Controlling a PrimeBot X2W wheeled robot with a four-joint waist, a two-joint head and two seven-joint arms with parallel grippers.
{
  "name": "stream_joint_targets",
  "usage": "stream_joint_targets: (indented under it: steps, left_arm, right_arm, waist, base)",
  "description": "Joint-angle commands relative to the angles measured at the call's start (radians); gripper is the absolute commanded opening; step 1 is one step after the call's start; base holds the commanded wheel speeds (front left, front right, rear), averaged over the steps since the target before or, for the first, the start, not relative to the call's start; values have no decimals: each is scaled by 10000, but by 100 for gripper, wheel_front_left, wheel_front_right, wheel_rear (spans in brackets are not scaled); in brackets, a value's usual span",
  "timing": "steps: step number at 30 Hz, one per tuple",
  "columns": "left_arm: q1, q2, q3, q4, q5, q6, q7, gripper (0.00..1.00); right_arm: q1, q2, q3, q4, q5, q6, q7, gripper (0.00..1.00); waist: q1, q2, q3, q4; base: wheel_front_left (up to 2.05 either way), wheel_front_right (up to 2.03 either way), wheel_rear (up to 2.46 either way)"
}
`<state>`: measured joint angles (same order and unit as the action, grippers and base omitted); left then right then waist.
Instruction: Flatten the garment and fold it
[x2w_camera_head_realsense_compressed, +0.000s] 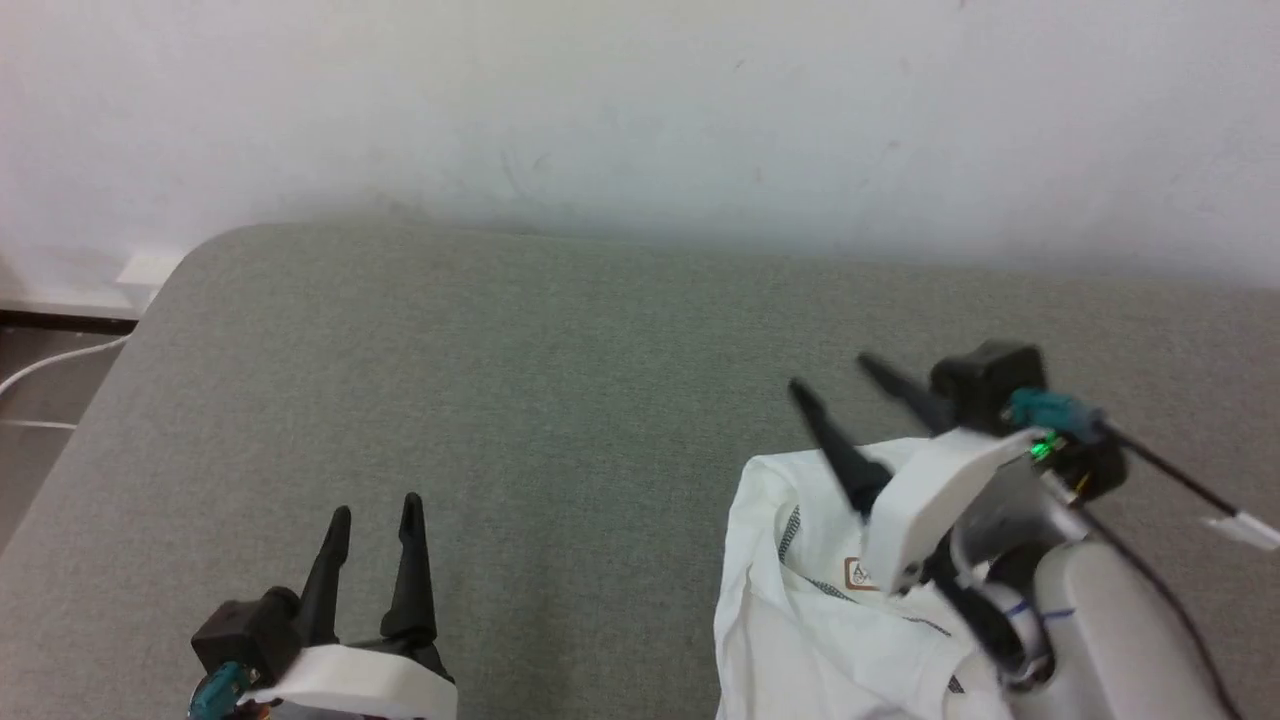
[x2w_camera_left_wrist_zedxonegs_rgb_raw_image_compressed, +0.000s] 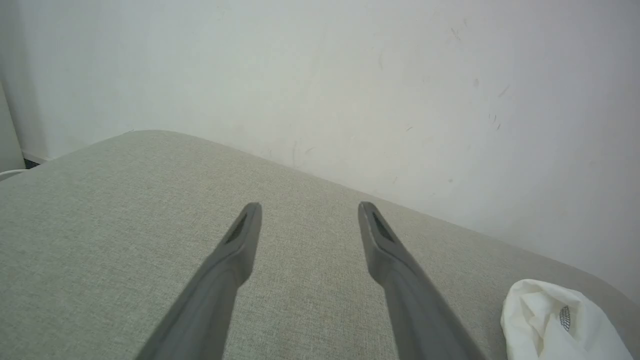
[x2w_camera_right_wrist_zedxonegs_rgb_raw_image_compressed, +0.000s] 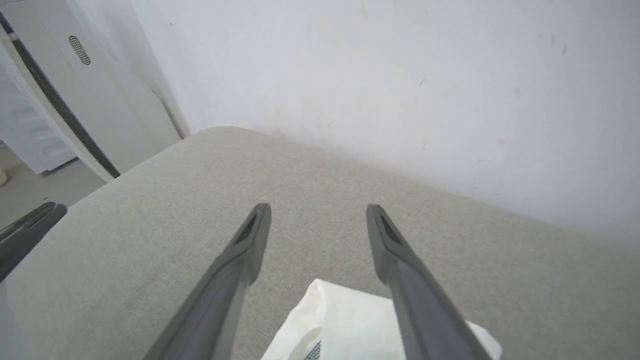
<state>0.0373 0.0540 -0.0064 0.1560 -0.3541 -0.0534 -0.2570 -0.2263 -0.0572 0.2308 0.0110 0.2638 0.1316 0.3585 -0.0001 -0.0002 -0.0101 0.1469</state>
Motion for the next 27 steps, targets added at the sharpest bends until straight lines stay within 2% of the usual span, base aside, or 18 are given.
stream_joint_targets:
  steps: [1, 7, 10, 14, 17, 23, 27]
  left_arm:
    - [27, -36, 2, -95, -62, -65, -47, 100]
    - [-79, -37, -57, -533, -123, -39, -47, 100]
    - [-138, -37, -39, -854, -133, -2, -47, 100]
    - [-188, -37, -38, -1259, -68, 29, -47, 100]
    - [-169, -37, -24, -1530, 3, 70, -47, 100]
    - [17, -37, -121, -1721, 389, 159, -47, 100]
    - [158, -37, -258, -1695, 841, 169, -47, 100]
  right_arm:
    - [-227, -183, -143, -108, -313, -9, -227, 100]
    - [-450, -1869, -1025, -250, -1751, -9, -2006, 100]
    - [-76, -2254, -1786, -260, -2196, -9, -3000, 100]
    - [758, -2076, -2811, -498, -2335, -9, -4180, 100]
    - [1458, -1613, -3380, -838, -2294, -9, -4873, 100]
    - [2503, -625, -3772, -1125, -2274, -9, -5709, 100]
    - [2857, -238, -3775, -1075, -2295, -9, -5925, 100]
  waist:
    - [1, 2, 19, -165]
    - [1, 2, 249, -442]
    - [1, 2, 401, -574]
    - [1, 2, 594, -701]
    - [1, 2, 698, -812]
    - [1, 2, 772, -958]
    - [1, 2, 779, -971]
  base:
    - [0, 0, 0]
    - [0, 0, 0]
    - [0, 0, 0]
    - [0, 0, 0]
    - [0, 0, 0]
    - [0, 0, 0]
    - [0, 0, 0]
